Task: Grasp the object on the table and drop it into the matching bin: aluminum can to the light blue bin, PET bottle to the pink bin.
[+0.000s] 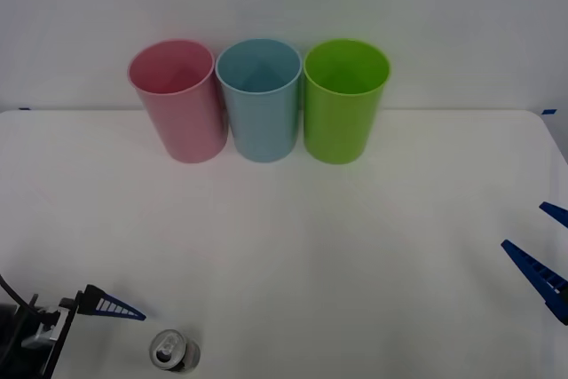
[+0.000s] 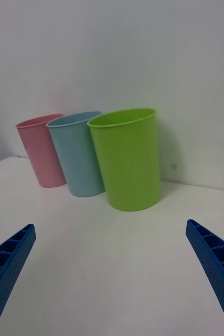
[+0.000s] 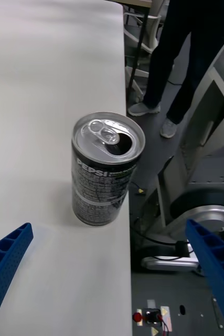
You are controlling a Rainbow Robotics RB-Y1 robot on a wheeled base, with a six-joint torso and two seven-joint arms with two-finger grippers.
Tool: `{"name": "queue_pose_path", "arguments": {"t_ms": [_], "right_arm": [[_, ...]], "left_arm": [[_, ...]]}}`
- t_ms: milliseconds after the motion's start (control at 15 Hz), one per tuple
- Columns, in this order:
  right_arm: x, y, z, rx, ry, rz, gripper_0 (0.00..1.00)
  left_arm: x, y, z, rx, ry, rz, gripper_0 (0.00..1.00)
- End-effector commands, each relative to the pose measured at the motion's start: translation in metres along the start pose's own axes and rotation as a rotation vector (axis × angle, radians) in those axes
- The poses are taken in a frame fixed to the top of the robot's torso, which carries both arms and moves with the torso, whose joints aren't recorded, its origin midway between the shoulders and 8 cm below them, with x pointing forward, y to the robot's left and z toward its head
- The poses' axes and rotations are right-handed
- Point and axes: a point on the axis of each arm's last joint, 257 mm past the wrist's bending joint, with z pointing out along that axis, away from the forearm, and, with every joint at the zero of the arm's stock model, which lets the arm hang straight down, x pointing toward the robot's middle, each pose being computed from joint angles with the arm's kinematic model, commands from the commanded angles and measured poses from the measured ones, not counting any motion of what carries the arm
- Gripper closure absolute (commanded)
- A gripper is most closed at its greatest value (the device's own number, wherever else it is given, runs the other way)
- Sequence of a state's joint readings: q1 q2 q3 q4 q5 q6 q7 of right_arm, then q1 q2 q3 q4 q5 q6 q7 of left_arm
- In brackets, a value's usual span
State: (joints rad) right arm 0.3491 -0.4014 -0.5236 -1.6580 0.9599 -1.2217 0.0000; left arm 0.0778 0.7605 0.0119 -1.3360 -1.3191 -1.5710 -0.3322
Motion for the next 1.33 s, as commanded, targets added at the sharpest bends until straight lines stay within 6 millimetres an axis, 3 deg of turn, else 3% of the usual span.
{"name": "queue_pose_path", "arguments": {"t_ms": [67,533,933,1333], "right_arm": [[0.000,0.000,0.000,0.000,0.000,0.000,0.00],[0.000,0.000,0.000,0.000,0.000,0.000,0.00],[0.000,0.000,0.000,0.000,0.000,0.000,0.00],[0.000,0.000,0.000,0.000,0.000,0.000,0.00]], "left_arm": [[0.002,0.014,0.007,-0.060,0.001,0.016,0.00],[0.004,0.013,0.026,-0.063,-0.005,0.001,0.00],[-0.005,0.012,0.048,-0.067,-0.057,-0.015,0.00],[-0.008,0.014,0.055,-0.083,-0.074,-0.027,0.00]]}}
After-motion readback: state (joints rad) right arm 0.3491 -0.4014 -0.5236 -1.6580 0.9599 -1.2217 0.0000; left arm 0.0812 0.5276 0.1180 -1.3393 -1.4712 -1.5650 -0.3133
